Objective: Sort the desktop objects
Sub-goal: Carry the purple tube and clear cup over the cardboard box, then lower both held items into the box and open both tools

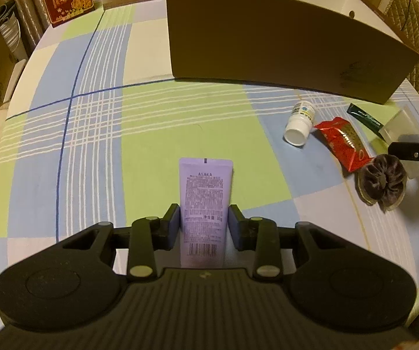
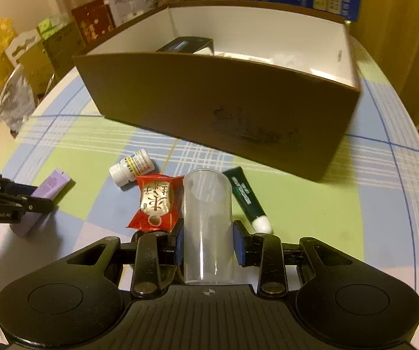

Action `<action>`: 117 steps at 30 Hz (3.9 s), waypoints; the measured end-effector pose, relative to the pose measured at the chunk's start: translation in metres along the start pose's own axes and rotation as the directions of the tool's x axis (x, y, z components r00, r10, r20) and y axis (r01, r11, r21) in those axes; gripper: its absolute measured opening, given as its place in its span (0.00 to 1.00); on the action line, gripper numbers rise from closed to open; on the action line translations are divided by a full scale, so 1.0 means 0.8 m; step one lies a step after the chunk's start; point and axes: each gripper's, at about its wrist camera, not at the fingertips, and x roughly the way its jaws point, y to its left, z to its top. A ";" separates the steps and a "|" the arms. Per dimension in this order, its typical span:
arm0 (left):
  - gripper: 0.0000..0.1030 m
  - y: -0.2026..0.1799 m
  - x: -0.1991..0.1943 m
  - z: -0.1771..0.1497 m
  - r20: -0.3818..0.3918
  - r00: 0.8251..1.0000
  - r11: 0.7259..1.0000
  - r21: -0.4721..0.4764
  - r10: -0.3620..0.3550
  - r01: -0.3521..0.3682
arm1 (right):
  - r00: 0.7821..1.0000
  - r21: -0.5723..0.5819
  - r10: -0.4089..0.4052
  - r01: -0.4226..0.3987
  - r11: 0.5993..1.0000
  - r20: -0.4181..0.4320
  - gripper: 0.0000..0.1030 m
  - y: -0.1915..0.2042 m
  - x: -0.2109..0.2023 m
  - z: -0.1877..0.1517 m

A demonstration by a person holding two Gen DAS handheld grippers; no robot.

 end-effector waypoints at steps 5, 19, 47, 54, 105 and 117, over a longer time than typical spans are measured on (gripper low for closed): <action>0.29 -0.001 -0.018 -0.003 0.040 0.999 1.000 0.000 -0.014 0.014 | 1.000 0.043 0.005 -0.006 0.999 0.015 0.30 -0.006 -0.021 -0.008; 0.29 -0.003 -0.059 0.002 0.159 0.986 0.999 0.014 -0.042 0.040 | 0.998 0.054 0.014 -0.018 0.998 0.066 0.30 0.004 -0.049 -0.012; 0.29 -0.048 -0.125 0.068 0.318 0.939 0.987 0.127 -0.130 0.094 | 0.989 0.048 0.024 -0.031 0.998 0.144 0.30 -0.010 -0.078 0.021; 0.29 -0.061 -0.133 0.105 0.356 0.919 0.980 0.160 -0.168 0.118 | 0.981 0.032 0.028 -0.034 0.999 0.193 0.30 -0.018 -0.087 0.056; 0.28 -0.131 0.100 0.278 -0.017 0.974 0.952 0.206 -0.227 0.225 | 0.998 0.014 -0.057 0.057 0.998 0.029 0.30 -0.084 0.074 0.197; 0.30 -0.123 0.096 0.286 0.006 0.976 0.961 0.176 -0.218 0.213 | 0.998 0.031 -0.058 0.058 0.998 0.024 0.30 -0.087 0.079 0.201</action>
